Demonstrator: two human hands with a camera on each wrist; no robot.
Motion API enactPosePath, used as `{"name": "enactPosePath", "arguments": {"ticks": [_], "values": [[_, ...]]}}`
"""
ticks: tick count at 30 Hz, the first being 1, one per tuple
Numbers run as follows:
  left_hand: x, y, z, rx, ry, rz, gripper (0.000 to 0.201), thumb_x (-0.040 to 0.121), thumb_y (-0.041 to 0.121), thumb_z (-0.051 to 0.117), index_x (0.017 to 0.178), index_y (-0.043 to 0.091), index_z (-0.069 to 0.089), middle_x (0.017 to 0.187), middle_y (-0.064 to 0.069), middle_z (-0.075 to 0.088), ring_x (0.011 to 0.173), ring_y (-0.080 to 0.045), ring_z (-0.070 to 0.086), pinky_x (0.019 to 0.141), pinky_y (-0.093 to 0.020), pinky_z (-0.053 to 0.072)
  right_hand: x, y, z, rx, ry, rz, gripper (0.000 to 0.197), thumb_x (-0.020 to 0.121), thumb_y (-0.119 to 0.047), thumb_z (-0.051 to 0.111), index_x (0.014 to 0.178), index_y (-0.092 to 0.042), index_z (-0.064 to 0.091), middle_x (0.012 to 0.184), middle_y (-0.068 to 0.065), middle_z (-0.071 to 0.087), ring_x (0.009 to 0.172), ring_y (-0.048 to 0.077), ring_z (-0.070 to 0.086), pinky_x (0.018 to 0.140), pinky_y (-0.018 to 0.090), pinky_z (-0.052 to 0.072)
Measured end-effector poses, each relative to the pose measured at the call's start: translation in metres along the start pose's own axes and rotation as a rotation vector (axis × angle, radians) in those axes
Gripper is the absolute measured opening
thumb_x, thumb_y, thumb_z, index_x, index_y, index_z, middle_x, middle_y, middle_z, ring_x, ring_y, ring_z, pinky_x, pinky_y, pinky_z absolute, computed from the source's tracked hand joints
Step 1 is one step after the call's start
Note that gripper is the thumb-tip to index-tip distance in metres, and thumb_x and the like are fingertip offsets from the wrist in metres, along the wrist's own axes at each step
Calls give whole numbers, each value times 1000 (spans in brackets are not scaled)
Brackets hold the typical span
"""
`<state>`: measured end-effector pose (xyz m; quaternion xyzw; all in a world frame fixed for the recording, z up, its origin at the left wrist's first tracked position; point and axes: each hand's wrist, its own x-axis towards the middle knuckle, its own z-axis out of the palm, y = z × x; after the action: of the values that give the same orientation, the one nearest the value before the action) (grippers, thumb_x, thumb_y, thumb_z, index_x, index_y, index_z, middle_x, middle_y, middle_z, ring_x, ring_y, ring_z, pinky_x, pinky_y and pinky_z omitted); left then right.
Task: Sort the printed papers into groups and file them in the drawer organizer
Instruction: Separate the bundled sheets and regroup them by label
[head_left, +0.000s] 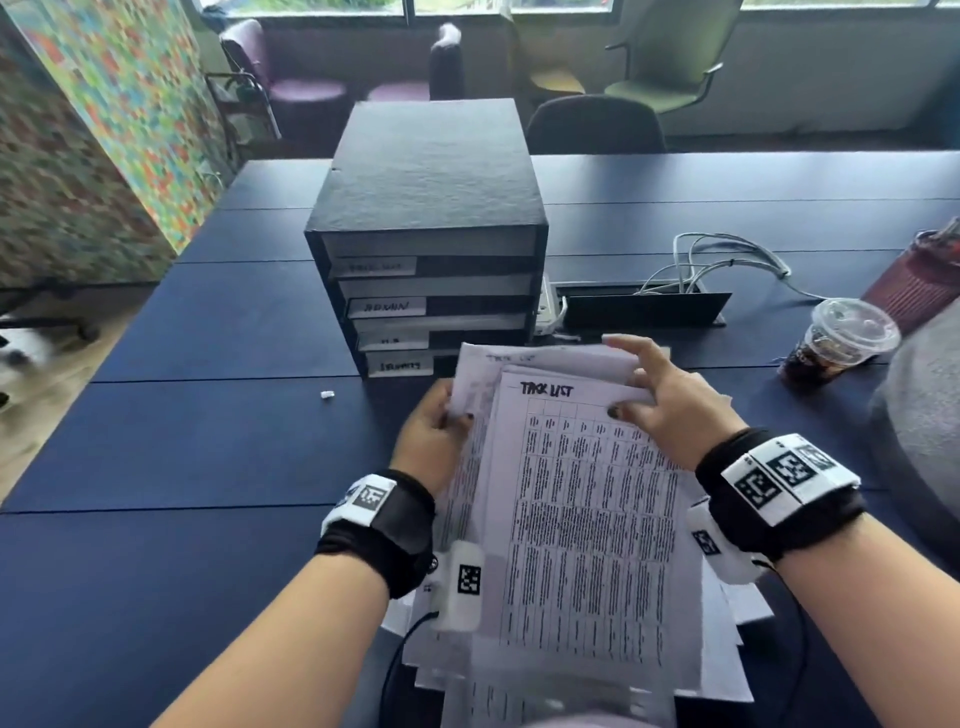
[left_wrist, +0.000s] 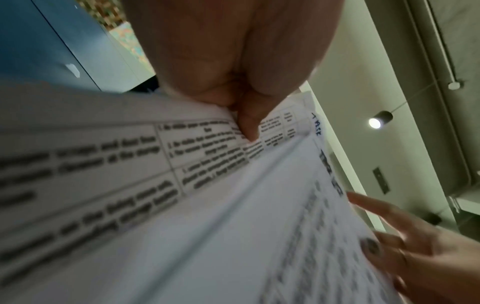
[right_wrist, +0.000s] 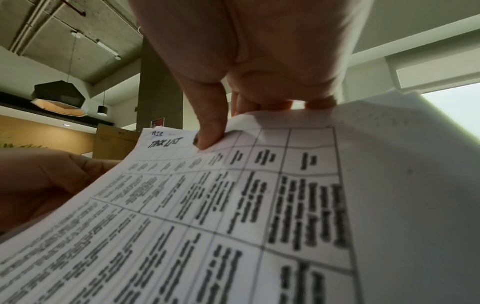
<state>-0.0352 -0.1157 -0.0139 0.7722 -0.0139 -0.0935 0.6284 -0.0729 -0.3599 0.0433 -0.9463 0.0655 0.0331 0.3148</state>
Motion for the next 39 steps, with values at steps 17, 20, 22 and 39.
{"name": "enactPosePath", "arguments": {"ticks": [17, 20, 22, 39], "values": [[-22, -17, 22, 17, -282, -157, 36, 99, 23, 47, 132, 38, 45, 120, 14, 61, 109, -6, 57, 83, -12, 42, 17, 4, 42, -282, 72, 91, 15, 88, -33, 57, 103, -29, 59, 99, -4, 54, 105, 21, 49, 95, 38, 34], [-14, -26, 20, 10, -248, -195, 39, 98, 9, 46, 125, 36, 52, 109, 9, 67, 99, -6, 61, 83, -16, 47, 16, 7, 44, -359, 87, 46, 25, 85, -41, 60, 109, -32, 58, 113, -3, 41, 115, 21, 36, 102, 40, 25], [-10, -33, 20, -67, -254, -221, 39, 96, 4, 48, 113, 38, 56, 108, 9, 68, 100, -8, 63, 88, -22, 47, 18, 6, 43, -377, 29, 8, 32, 85, -43, 60, 114, -30, 55, 122, -4, 44, 118, 20, 38, 110, 41, 20], [41, -67, 6, 147, -20, -361, 19, 93, 17, 49, 104, 25, 62, 111, 1, 66, 104, -15, 60, 96, -28, 44, 13, 38, 87, -366, -27, -133, 17, 90, -34, 56, 106, -32, 63, 102, -12, 62, 102, 16, 55, 100, 39, 30]]}}
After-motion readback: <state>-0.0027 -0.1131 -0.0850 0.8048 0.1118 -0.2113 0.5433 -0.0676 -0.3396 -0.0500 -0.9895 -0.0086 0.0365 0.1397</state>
